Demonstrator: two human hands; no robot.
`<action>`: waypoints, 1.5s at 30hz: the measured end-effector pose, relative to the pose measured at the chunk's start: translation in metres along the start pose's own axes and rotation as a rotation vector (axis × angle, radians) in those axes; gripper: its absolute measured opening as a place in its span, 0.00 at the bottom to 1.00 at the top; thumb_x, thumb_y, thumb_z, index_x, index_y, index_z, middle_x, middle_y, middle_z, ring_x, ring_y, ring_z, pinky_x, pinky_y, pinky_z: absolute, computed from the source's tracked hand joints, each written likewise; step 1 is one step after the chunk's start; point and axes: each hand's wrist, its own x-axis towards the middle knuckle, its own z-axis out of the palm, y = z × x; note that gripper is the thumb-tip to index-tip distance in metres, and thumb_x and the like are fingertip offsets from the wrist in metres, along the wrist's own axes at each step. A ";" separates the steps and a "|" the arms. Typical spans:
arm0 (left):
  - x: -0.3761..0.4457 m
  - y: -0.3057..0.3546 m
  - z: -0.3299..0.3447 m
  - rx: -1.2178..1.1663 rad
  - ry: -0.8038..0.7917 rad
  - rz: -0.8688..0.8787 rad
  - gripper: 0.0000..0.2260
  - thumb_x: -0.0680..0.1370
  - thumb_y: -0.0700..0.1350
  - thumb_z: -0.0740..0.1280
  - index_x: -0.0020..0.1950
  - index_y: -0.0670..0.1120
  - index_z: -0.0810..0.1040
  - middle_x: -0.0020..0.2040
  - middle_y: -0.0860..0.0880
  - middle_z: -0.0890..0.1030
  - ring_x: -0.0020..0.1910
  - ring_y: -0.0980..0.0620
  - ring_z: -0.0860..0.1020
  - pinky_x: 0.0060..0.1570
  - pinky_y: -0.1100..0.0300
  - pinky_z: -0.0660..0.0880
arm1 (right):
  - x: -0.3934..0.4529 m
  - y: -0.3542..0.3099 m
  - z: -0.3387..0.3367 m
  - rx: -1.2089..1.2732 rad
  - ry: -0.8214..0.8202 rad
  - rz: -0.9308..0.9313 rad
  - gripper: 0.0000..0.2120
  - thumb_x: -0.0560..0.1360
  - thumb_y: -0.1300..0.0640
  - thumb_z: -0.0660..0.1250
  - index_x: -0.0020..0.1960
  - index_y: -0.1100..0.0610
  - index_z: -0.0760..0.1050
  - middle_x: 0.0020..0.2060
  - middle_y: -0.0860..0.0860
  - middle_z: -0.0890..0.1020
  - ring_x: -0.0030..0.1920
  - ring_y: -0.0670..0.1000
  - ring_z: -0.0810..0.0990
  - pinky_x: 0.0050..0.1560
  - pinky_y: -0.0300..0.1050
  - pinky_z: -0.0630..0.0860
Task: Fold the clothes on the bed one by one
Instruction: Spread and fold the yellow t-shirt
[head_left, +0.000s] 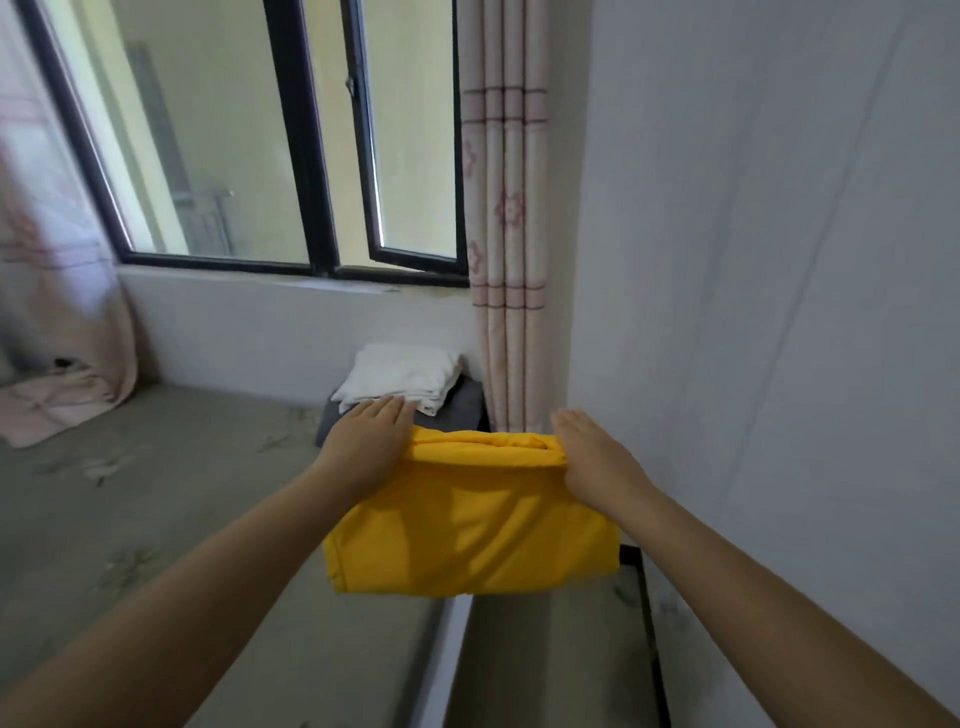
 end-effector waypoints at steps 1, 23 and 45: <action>0.017 -0.007 0.004 0.016 -0.007 -0.020 0.22 0.82 0.41 0.50 0.75 0.41 0.48 0.76 0.44 0.54 0.75 0.48 0.53 0.72 0.56 0.50 | 0.025 0.005 0.003 0.015 0.014 -0.029 0.29 0.76 0.70 0.52 0.75 0.59 0.48 0.75 0.53 0.52 0.75 0.51 0.49 0.72 0.42 0.52; 0.377 -0.223 0.212 0.073 -0.175 -0.275 0.18 0.81 0.41 0.52 0.71 0.41 0.60 0.70 0.43 0.66 0.70 0.47 0.64 0.68 0.57 0.59 | 0.512 -0.004 0.149 0.086 -0.237 -0.191 0.27 0.77 0.69 0.52 0.75 0.59 0.51 0.75 0.53 0.54 0.75 0.52 0.50 0.71 0.44 0.55; 0.503 -0.221 0.438 -0.234 -0.747 -0.562 0.18 0.80 0.39 0.52 0.71 0.43 0.60 0.69 0.42 0.66 0.68 0.44 0.64 0.62 0.51 0.66 | 0.663 0.040 0.338 -0.048 -0.674 -0.571 0.44 0.62 0.49 0.77 0.70 0.65 0.62 0.69 0.64 0.64 0.70 0.58 0.65 0.69 0.49 0.63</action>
